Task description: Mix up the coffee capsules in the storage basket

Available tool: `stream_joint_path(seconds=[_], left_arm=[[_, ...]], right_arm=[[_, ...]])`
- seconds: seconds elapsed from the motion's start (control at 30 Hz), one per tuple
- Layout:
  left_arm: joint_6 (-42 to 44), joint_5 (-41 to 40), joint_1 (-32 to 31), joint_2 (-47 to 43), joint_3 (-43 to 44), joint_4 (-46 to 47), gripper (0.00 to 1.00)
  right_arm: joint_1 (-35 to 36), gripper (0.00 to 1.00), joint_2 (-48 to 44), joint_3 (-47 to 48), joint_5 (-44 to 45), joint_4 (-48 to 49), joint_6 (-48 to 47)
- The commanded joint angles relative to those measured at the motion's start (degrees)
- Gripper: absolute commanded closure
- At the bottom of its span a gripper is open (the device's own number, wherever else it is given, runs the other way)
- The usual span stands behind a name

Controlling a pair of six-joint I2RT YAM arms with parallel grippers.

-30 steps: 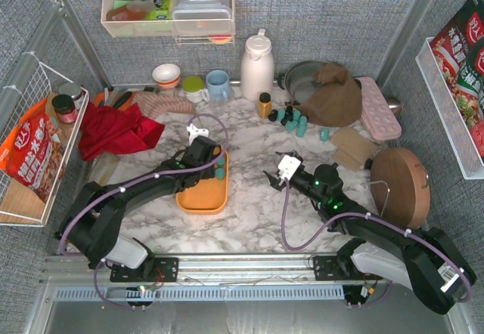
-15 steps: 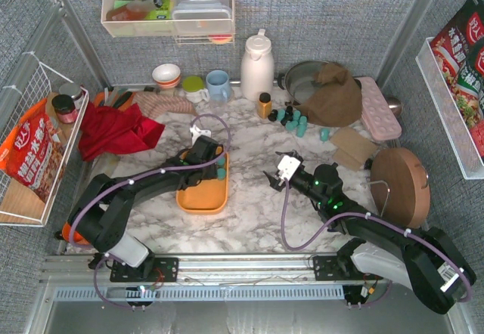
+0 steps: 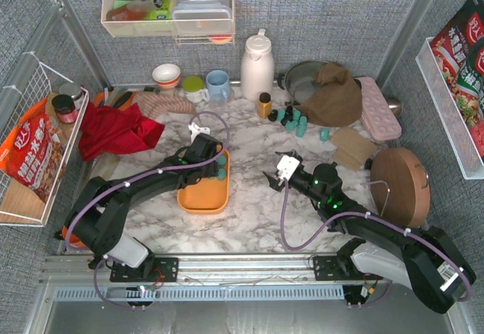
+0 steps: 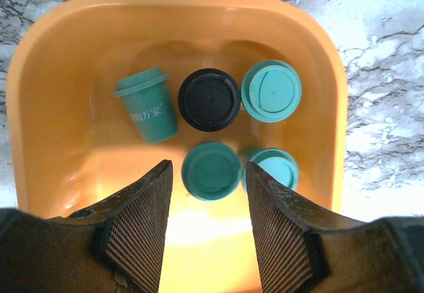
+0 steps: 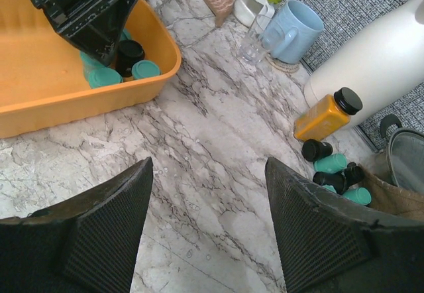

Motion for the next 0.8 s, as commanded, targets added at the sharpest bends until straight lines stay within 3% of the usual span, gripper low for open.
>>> stream_joint_path(seconds=[0.0, 0.13, 0.2, 0.3, 0.4, 0.63, 0.7, 0.77], left_arm=[[0.25, -0.64, 0.07, -1.82, 0.9, -1.03, 0.43], [0.4, -0.82, 0.1, -3.85, 1.57, -2.36, 0.43], [0.74, -1.31, 0.1, -4.78, 2.13, -3.48, 0.43], [1.5, -2.12, 0.09, -6.65, 3.21, -5.46, 0.43], [2.95, -2.4, 0.09, -10.25, 3.65, -5.96, 0.43], [9.5, -2.04, 0.11, -20.67, 3.92, -6.85, 0.32], [11.73, -2.35, 0.11, -23.96, 3.6, -7.44, 0.27], [13.9, -2.69, 0.11, -27.52, 2.97, -7.68, 0.18]], right_arm=[[0.04, 0.27, 0.17, 0.74, -1.25, 0.37, -0.09], [0.07, 0.26, 0.72, 0.9, -1.19, 0.27, -0.04], [0.08, 0.03, 0.98, 1.1, -0.7, 0.49, 0.4], [0.01, 0.01, 1.34, 1.53, 2.4, 1.12, 1.74], [0.01, 0.01, 2.15, 4.79, 11.52, -1.72, 7.33], [-3.39, 0.01, 12.31, 25.99, 50.21, -33.66, 31.88], [-6.67, 0.01, 17.03, 31.07, 51.49, -40.8, 37.81], [-9.84, 0.11, 21.79, 35.83, 50.91, -47.27, 43.6]])
